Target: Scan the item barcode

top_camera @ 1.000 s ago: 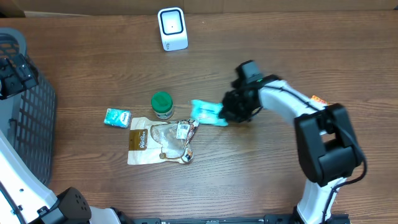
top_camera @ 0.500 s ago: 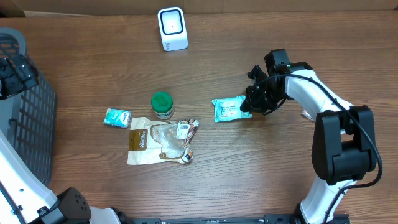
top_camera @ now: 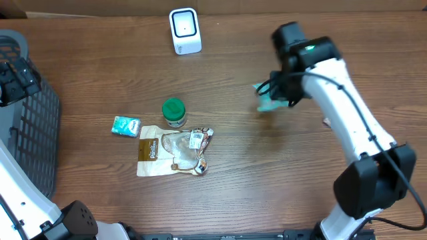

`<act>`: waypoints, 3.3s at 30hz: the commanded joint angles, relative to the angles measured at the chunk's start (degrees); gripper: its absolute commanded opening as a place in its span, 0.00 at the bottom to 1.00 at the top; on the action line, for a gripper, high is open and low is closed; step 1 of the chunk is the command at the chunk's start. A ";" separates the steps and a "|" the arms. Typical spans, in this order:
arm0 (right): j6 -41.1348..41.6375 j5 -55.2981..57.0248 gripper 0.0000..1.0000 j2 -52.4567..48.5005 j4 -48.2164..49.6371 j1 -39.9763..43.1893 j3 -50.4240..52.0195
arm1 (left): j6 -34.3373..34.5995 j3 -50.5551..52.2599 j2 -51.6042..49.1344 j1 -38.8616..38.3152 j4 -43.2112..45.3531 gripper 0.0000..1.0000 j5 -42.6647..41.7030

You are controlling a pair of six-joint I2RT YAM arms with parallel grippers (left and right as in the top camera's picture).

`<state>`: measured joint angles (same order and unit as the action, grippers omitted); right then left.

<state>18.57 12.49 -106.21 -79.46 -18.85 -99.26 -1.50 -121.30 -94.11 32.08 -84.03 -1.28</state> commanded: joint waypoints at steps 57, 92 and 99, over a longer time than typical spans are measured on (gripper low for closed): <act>-32.35 -41.38 0.82 -14.12 3.58 22.03 2.45 | -0.68 -0.68 -0.28 0.04 0.07 1.00 0.17; -23.98 -48.63 0.72 -14.34 31.32 14.97 23.63 | -0.68 -0.68 -0.28 0.04 0.07 1.00 0.17; -20.98 -48.13 0.51 -14.36 34.64 11.76 27.17 | -0.68 -0.68 -0.28 0.04 0.07 1.00 0.20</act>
<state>-4.97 -39.70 -119.26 -45.08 -5.69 -75.29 -1.50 -121.30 -94.11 32.08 -84.07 -1.28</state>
